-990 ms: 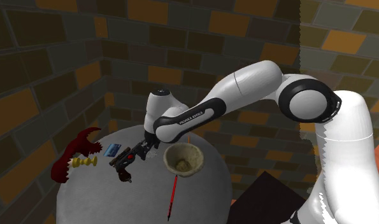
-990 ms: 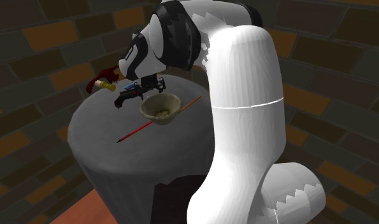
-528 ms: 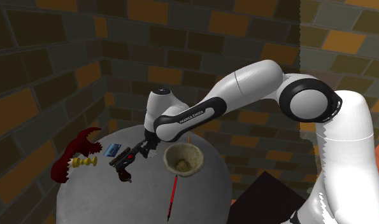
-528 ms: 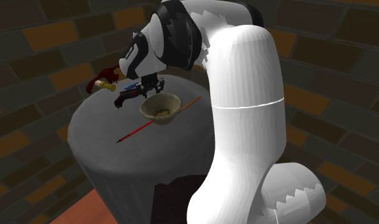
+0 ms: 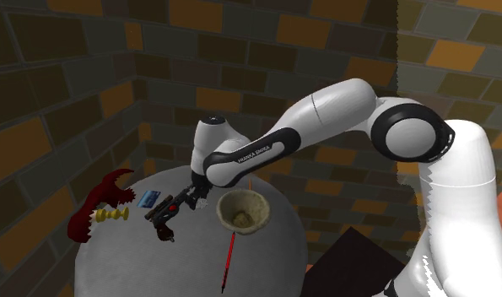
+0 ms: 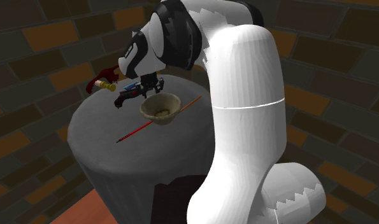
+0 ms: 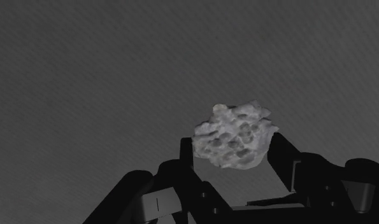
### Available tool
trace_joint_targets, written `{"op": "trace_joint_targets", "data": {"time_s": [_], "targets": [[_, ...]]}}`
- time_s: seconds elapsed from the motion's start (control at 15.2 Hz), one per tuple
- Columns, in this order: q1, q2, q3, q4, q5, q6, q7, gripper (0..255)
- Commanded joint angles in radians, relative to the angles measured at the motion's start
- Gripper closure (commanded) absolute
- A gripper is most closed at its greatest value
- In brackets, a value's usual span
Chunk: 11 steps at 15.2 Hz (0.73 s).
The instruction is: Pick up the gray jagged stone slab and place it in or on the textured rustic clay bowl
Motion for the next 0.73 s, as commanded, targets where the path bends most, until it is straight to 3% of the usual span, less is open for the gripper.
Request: {"op": "trace_joint_targets", "data": {"time_s": [0.0, 0.66], "targets": [[-0.001, -0.013, 0.003, 0.003, 0.004, -0.018, -0.002, 255], [-0.008, -0.082, 0.014, 0.039, 0.023, -0.122, -0.016, 255]]}}
